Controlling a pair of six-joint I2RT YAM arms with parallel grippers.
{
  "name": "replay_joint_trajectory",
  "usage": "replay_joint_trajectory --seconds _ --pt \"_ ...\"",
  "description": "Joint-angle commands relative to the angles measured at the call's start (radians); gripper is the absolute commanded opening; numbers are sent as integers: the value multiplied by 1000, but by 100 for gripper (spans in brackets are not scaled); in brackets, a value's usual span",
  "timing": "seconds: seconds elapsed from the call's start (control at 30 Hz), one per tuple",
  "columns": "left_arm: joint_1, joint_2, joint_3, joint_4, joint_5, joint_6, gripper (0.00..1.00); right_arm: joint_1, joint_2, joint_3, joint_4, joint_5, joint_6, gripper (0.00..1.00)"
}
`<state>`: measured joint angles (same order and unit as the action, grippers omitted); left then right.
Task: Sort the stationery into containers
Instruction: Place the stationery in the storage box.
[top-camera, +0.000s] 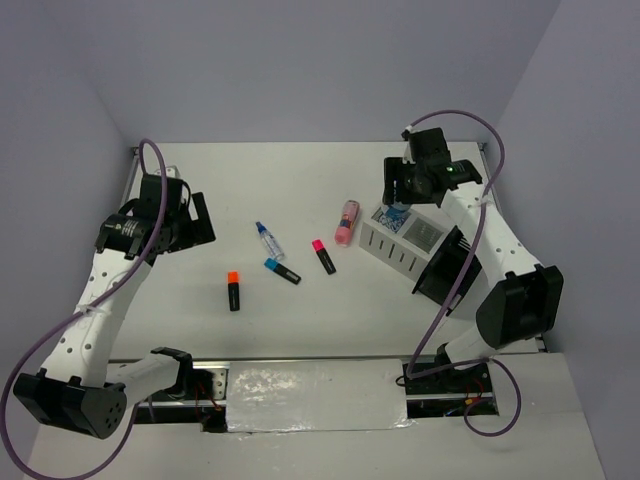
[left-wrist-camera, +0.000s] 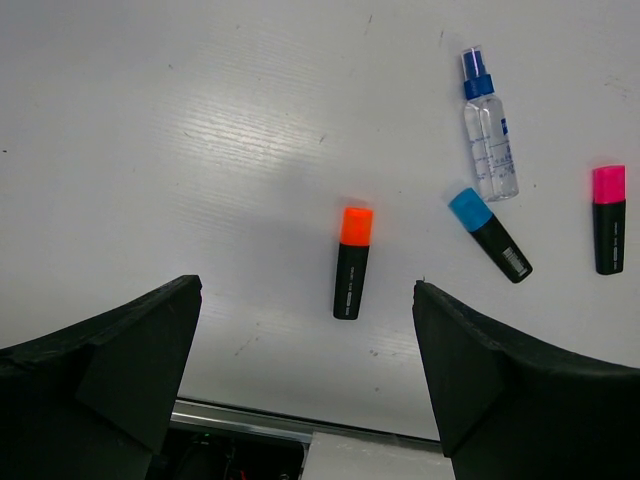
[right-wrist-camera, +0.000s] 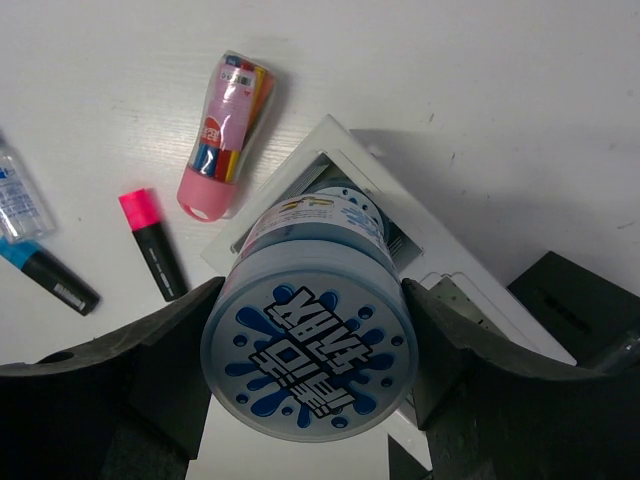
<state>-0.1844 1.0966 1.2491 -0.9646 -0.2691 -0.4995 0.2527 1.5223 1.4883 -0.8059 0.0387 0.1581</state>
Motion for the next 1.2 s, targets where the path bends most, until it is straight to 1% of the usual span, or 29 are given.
replay_joint_trajectory --seconds 0.0,0.17,0.47,0.6,0.63,0.7,0.73,0.77,0.8,0.87,0.9,0.97,1.0,1.03,1.07,1.17 --pt "7 -4 4 23 15 19 99 2 -24 -22 109 -34 6 0" --pt "7 -23 -17 21 10 19 99 0 -17 -75 139 -76 3 0" --pt "7 -41 -40 20 14 18 99 0 21 -109 139 -40 -14 0" --pt "7 -46 -48 21 21 15 99 0 36 -112 129 3 -8 0" --pt "7 -49 -50 26 22 15 99 2 47 -112 122 9 -5 2" --pt "7 -46 -51 26 28 15 99 2 56 -108 113 16 -3 9" --pt "7 -44 -51 29 31 15 99 2 59 -106 108 18 -3 15" --pt "7 -43 -51 36 51 18 99 2 59 -105 105 20 -3 34" --pt "7 -37 -50 43 65 22 99 5 58 -103 102 21 -2 45" --pt "5 -27 -47 73 111 41 99 7 52 -102 103 20 -5 57" --pt "5 -17 -47 84 146 44 99 8 50 -92 100 23 -5 61" --pt "5 5 -34 93 162 49 99 10 47 -71 88 23 -3 72" --pt "5 12 -27 96 163 53 99 13 45 -63 77 23 -3 72" --pt "3 20 -16 98 163 58 99 16 44 -57 73 26 -3 77" --pt "3 32 -11 102 174 61 99 17 42 -40 68 27 -5 99" --pt "-3 66 6 121 209 79 99 22 35 -10 42 36 -5 100"
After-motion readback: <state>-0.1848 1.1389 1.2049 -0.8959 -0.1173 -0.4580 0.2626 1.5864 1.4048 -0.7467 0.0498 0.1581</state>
